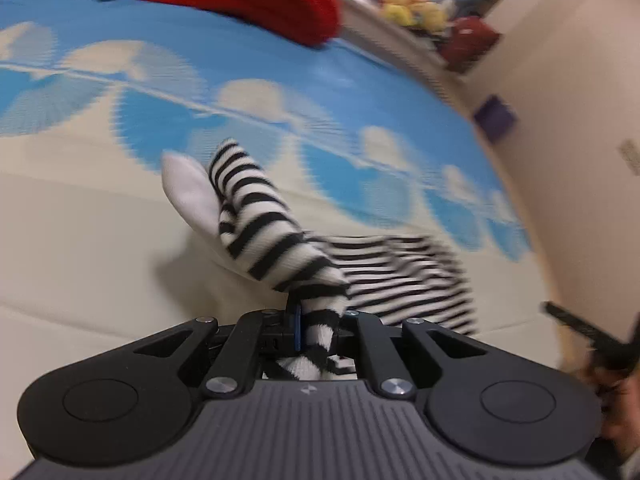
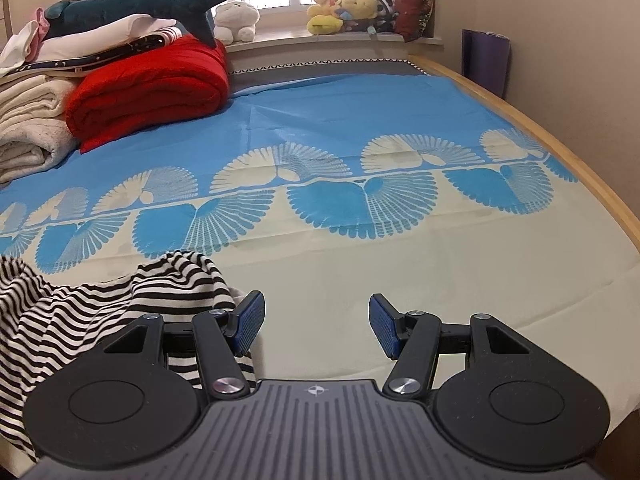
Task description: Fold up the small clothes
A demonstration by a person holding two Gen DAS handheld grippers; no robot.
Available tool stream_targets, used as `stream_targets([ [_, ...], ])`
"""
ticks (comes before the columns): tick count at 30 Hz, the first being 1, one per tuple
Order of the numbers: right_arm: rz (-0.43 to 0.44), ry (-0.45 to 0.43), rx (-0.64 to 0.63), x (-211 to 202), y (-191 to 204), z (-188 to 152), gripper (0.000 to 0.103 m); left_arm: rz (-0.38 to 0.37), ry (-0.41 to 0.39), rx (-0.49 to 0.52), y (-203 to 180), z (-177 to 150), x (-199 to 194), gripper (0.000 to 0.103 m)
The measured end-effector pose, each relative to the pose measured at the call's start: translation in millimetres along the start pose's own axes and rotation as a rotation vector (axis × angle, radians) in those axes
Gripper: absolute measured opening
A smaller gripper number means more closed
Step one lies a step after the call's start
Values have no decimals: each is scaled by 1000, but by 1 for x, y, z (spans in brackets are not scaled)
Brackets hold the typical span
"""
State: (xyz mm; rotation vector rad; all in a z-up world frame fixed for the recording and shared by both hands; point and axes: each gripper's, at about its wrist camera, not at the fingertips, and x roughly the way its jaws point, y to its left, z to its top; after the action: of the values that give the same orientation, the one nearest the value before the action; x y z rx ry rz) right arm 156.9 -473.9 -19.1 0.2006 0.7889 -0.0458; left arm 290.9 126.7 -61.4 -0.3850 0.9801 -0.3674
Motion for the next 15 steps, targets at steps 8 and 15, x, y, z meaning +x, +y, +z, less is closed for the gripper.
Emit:
stream_targets([
  [8, 10, 2, 19, -2, 5, 0, 60, -206, 60, 91, -131, -20, 66, 8],
  [15, 43, -1, 29, 0, 20, 2, 60, -310, 170, 87, -191, -42, 125, 34],
])
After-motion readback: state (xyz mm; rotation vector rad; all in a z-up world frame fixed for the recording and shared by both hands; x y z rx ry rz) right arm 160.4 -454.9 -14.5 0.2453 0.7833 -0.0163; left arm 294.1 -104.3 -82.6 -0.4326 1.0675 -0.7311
